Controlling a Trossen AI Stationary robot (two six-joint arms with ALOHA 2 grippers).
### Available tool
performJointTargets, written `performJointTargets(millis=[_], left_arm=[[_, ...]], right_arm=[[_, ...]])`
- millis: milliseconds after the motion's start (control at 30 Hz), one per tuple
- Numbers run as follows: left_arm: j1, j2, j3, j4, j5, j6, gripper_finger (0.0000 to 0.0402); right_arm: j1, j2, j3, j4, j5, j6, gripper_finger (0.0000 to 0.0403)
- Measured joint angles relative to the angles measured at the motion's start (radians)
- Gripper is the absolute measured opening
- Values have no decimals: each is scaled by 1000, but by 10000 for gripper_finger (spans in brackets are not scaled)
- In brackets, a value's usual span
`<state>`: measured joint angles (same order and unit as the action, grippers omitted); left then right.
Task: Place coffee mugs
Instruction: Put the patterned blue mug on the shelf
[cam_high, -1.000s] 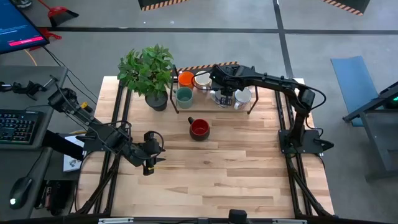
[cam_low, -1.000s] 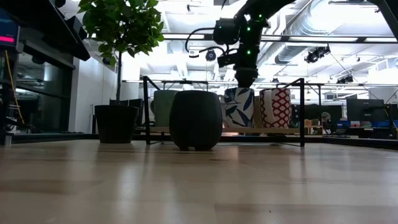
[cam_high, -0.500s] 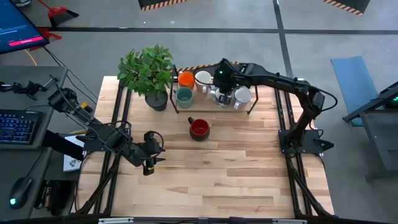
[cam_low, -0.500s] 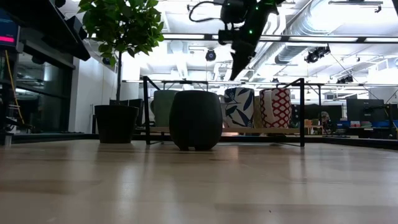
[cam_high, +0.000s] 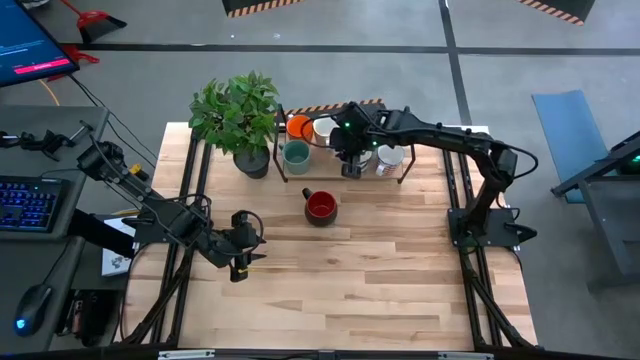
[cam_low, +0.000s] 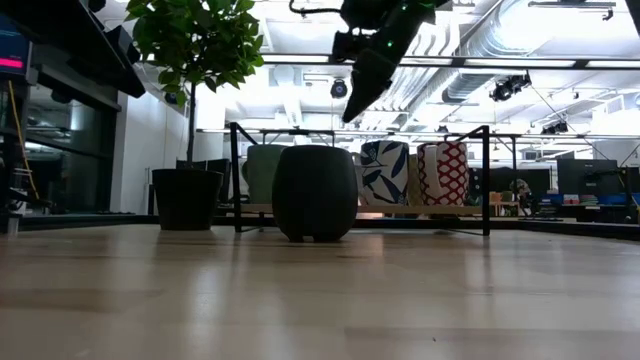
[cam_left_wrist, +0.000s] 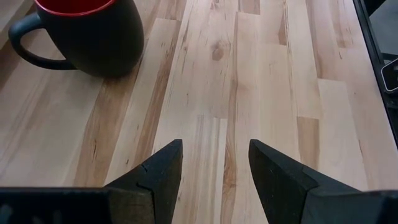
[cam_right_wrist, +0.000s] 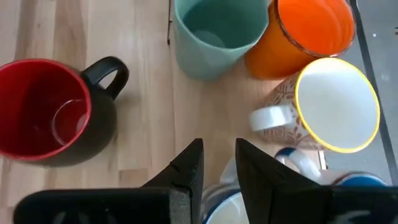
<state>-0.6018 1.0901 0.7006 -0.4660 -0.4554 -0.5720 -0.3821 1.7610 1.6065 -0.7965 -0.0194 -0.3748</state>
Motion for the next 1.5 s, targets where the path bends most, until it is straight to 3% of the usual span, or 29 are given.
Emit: performJointTargets(millis=[667, 1500], left_arm=[[0, 44, 0, 16, -1, -1, 172], [0, 89, 0, 23, 0, -2, 172]], right_arm=[[18, 52, -1, -20, 118, 10, 71], [7, 58, -1, -108, 172, 16, 71]])
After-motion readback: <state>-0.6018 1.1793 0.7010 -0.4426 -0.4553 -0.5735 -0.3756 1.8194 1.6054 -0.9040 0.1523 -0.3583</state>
